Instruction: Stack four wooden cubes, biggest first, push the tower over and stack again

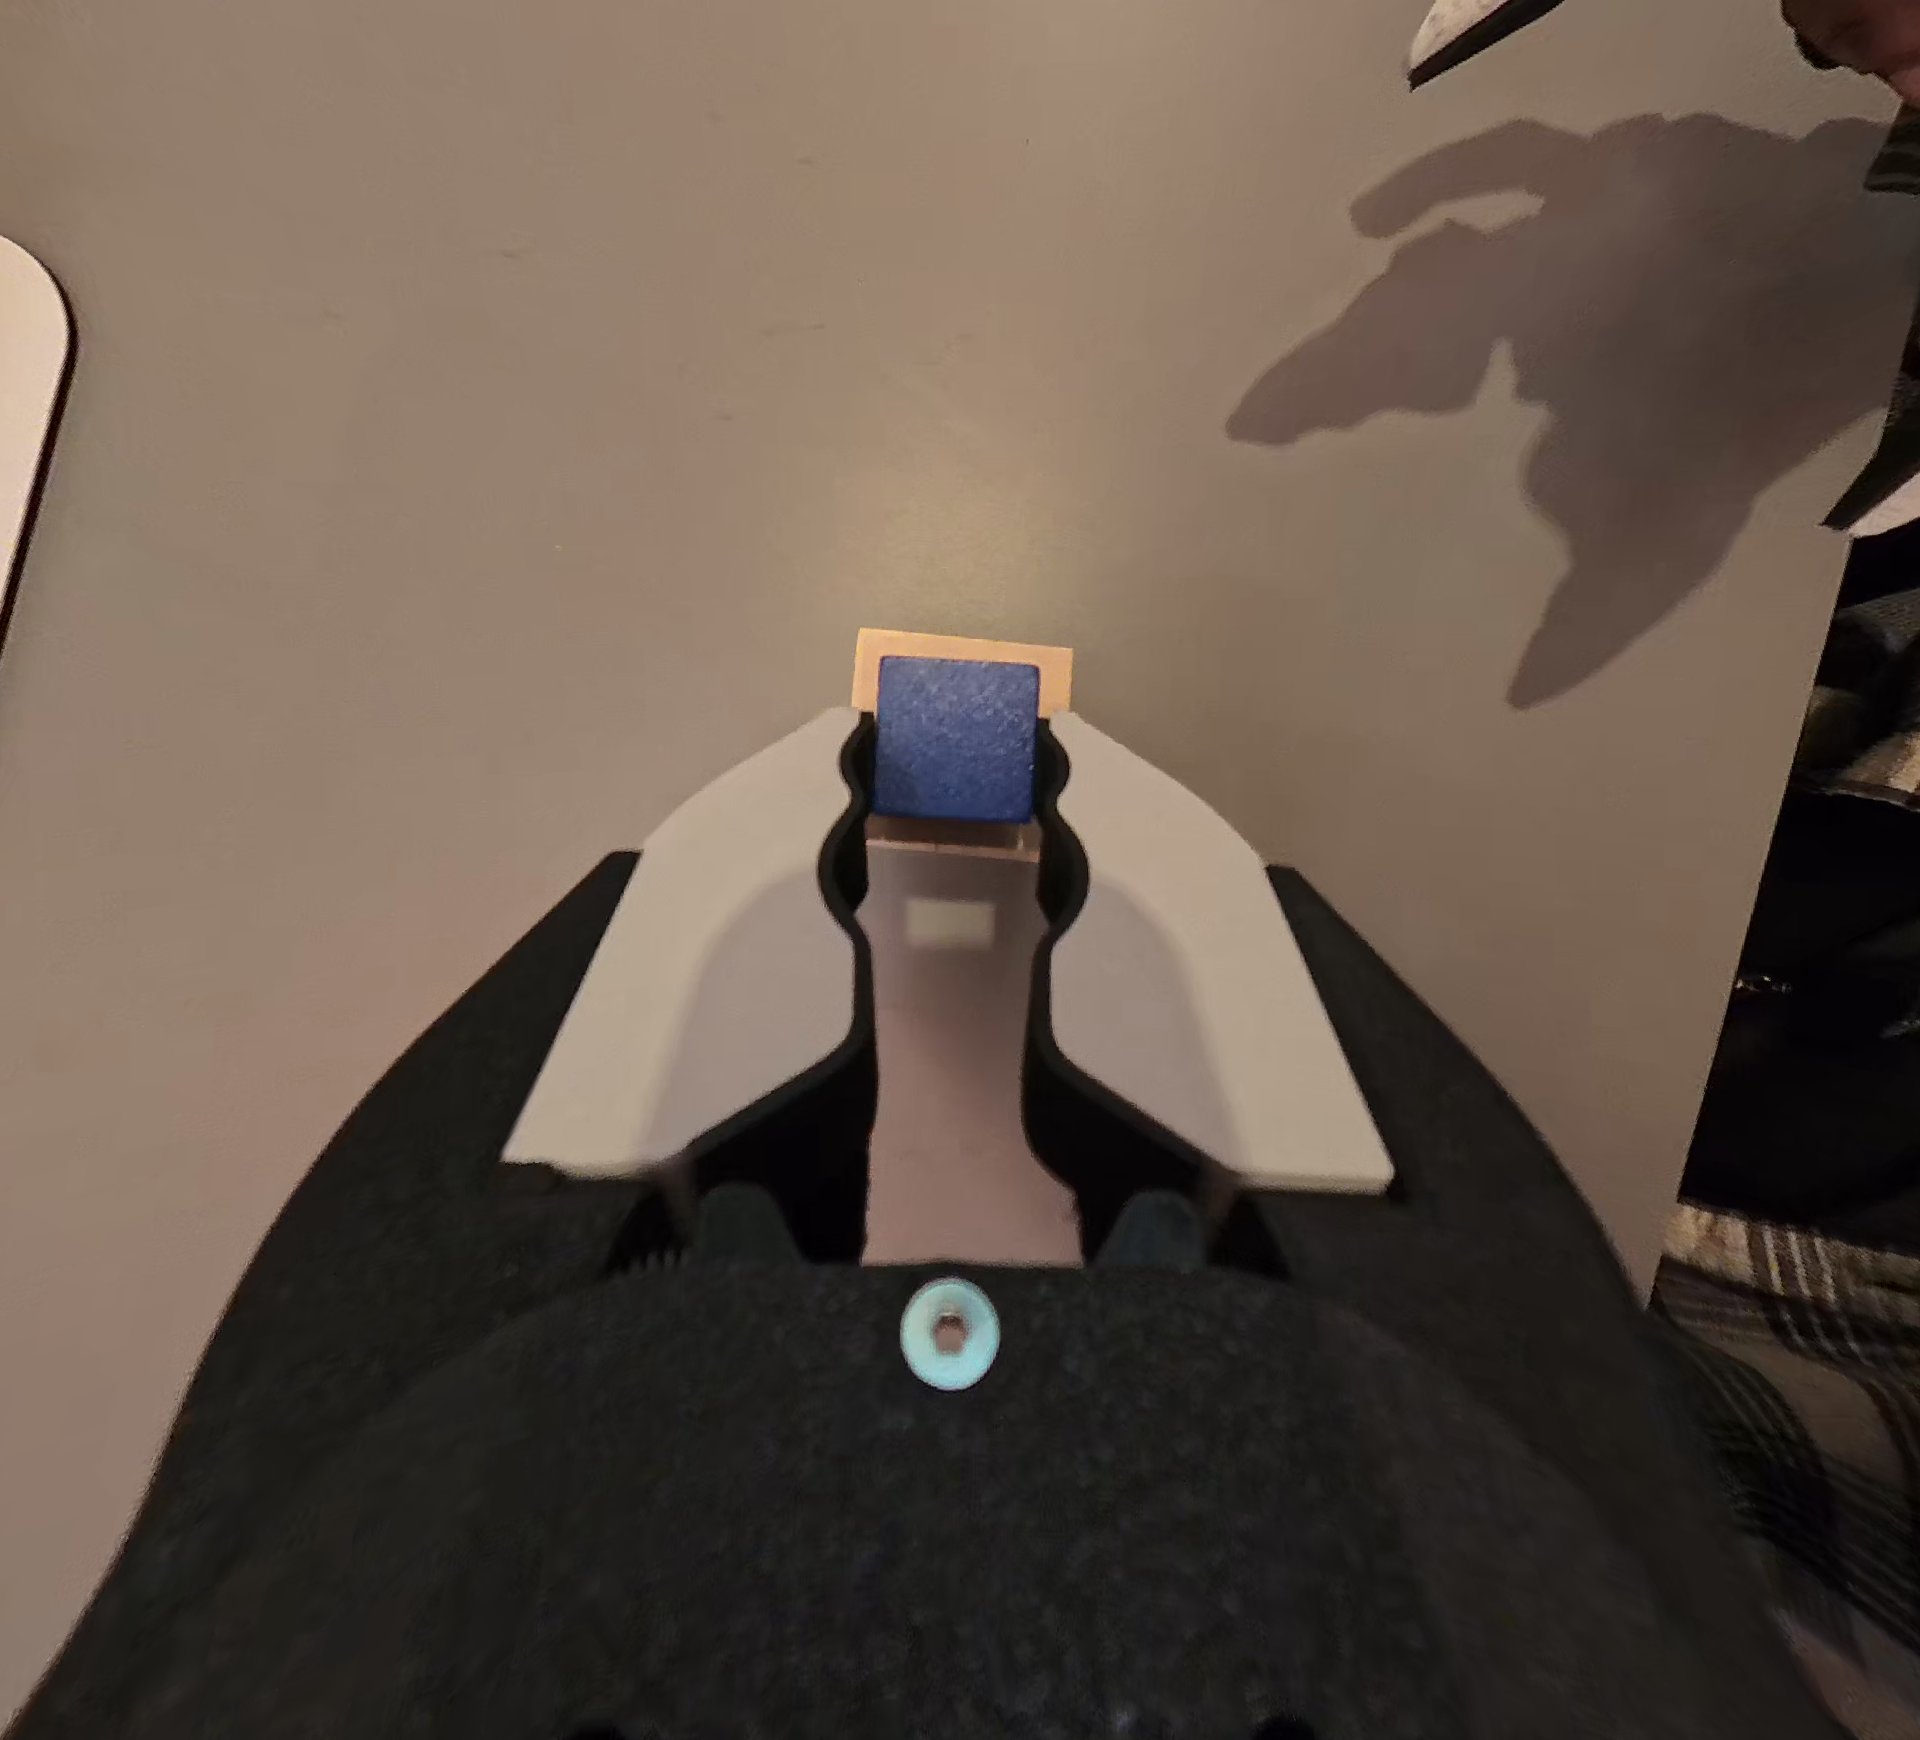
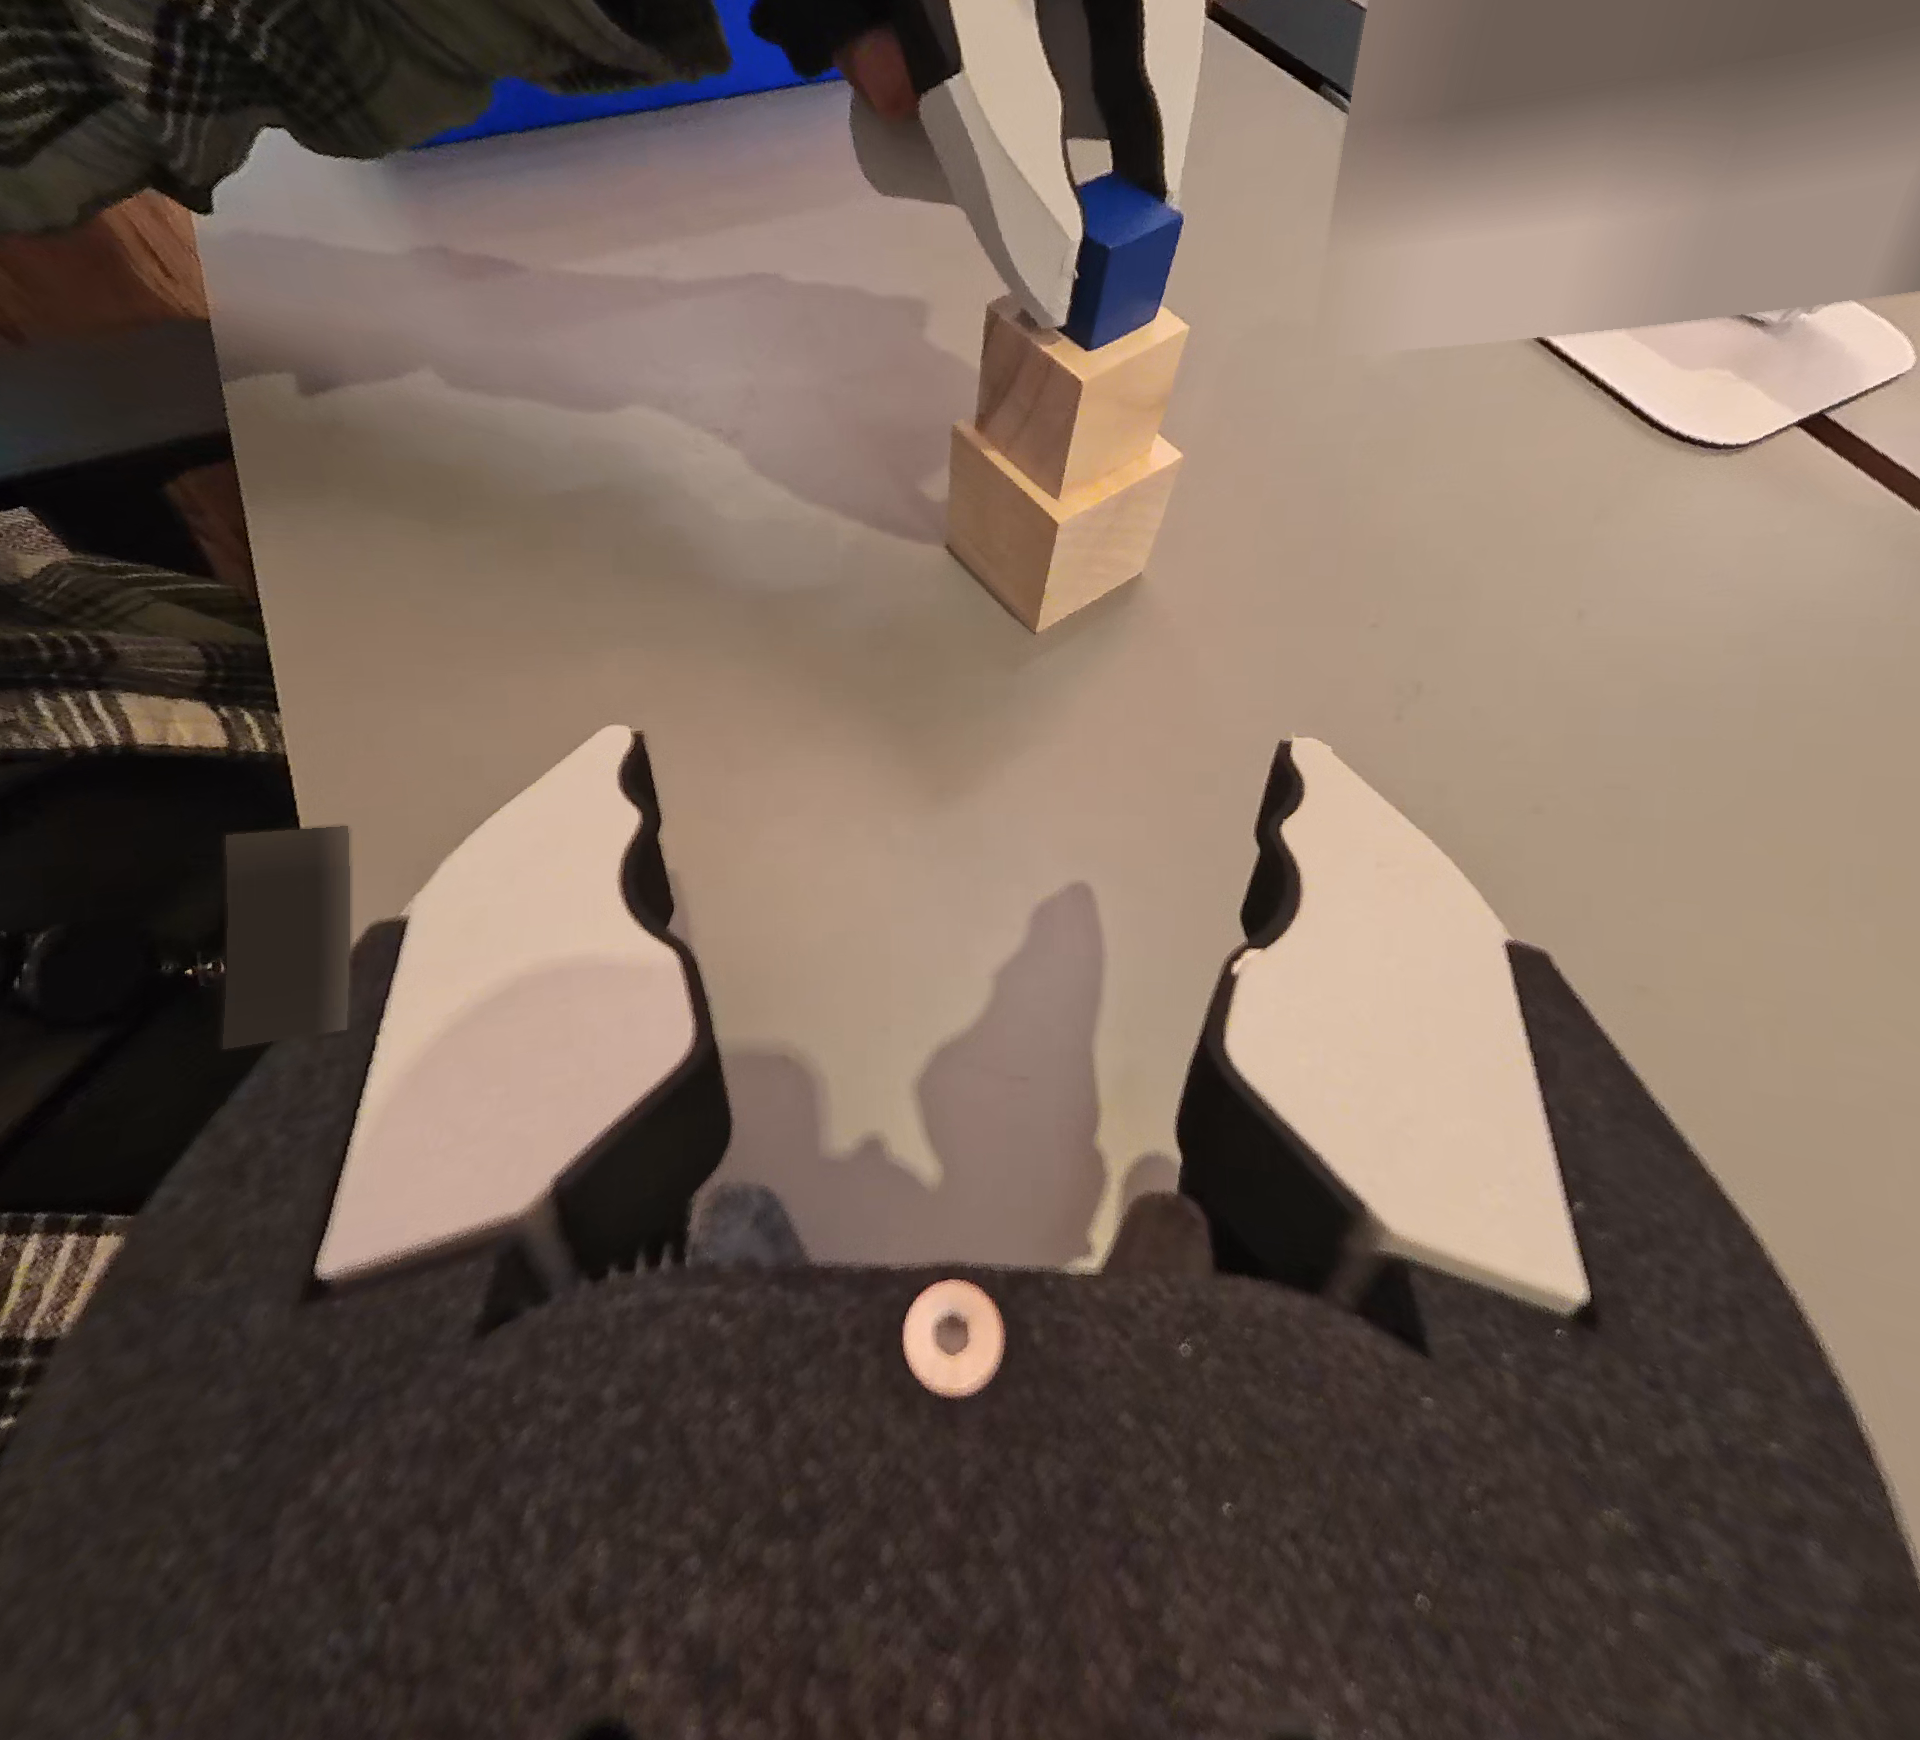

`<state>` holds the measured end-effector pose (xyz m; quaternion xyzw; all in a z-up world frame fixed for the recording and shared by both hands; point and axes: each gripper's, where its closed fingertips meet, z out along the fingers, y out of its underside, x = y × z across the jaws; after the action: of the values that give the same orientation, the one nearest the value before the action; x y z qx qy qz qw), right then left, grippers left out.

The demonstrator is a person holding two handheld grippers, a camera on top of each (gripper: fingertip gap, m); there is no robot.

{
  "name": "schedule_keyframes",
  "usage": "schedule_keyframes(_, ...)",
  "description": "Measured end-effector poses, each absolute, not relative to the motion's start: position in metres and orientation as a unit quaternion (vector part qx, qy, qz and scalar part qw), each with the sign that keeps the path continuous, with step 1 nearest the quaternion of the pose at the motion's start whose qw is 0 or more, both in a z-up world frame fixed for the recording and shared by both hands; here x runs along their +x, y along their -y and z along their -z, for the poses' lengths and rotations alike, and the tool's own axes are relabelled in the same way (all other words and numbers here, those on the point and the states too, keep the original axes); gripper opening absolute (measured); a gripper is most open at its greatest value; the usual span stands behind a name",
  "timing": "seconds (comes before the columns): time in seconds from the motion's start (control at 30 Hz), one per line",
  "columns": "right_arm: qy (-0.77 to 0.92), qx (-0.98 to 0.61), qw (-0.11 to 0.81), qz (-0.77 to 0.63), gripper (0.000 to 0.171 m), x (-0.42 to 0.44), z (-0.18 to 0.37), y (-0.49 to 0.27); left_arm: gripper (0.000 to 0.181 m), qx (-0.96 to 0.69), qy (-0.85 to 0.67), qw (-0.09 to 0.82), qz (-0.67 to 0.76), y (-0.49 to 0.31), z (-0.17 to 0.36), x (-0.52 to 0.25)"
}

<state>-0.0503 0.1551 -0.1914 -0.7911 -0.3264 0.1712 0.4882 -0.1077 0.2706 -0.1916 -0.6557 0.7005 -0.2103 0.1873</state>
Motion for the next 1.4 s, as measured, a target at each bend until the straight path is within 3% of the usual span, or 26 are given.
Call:
schedule_keyframes(0.1, 0.325, -0.789, 0.491, -0.173, 0.109, -0.051, 0.190, -0.155, 0.035, -0.656, -0.702, 0.179, 0.212, -0.270, 0.194, -0.109)
schedule_keyframes(0.27, 0.322, -0.789, 0.494, -0.172, 0.110, -0.050, 0.189, -0.155, 0.067, -0.662, -0.690, 0.199, 0.215, -0.278, 0.184, -0.117)
schedule_keyframes(0.43, 0.320, -0.786, 0.500, -0.171, 0.110, -0.047, 0.186, -0.154, 0.076, -0.680, -0.657, 0.277, 0.171, -0.338, 0.158, -0.171)
schedule_keyframes(0.53, 0.320, -0.785, 0.501, -0.175, 0.110, -0.047, 0.186, -0.155, 0.072, -0.675, -0.655, 0.290, 0.176, -0.375, 0.162, -0.207)
schedule_keyframes(0.9, 0.334, -0.788, 0.488, -0.175, 0.110, -0.055, 0.193, -0.156, 0.059, -0.669, -0.710, 0.185, 0.120, -0.428, 0.262, -0.264)
schedule_keyframes(1.27, 0.330, -0.790, 0.486, -0.176, 0.110, -0.052, 0.197, -0.157, 0.021, -0.685, -0.694, 0.166, 0.144, -0.426, 0.274, -0.255)
schedule_keyframes(1.4, 0.327, -0.791, 0.488, -0.174, 0.109, -0.049, 0.195, -0.156, 0.021, -0.714, -0.641, 0.196, 0.201, -0.417, 0.239, -0.232)
